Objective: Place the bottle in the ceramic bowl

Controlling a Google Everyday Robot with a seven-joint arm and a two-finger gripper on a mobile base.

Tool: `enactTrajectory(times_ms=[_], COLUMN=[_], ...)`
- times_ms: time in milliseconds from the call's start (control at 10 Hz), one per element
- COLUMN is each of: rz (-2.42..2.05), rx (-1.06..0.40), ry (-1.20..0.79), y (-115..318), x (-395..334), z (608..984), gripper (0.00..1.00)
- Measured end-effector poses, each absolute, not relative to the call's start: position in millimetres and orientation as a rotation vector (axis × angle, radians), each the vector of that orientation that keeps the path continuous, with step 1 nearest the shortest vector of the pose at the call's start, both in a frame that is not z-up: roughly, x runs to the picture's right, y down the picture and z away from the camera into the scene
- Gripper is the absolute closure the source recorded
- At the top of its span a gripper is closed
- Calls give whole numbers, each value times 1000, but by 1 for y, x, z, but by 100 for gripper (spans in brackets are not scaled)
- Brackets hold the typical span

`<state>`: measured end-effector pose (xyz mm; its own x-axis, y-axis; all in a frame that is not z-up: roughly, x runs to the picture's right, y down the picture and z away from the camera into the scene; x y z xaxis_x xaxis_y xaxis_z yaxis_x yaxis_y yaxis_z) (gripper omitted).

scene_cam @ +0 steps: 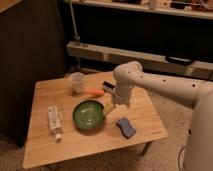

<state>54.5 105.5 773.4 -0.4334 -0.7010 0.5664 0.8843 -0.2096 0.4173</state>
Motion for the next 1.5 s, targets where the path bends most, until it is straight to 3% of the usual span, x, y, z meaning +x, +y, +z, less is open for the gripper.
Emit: enactTrajectory(times_ms=[500,800,1200,1500], rz=[-1998,-2067,-2111,-2083], rx=[-49,25,66,38], ry=[-811,-810,-840,-873], y=[54,41,59,77], x=[-50,-130,-227,-269], z=[759,755,750,791], gripper=[20,20,20,20])
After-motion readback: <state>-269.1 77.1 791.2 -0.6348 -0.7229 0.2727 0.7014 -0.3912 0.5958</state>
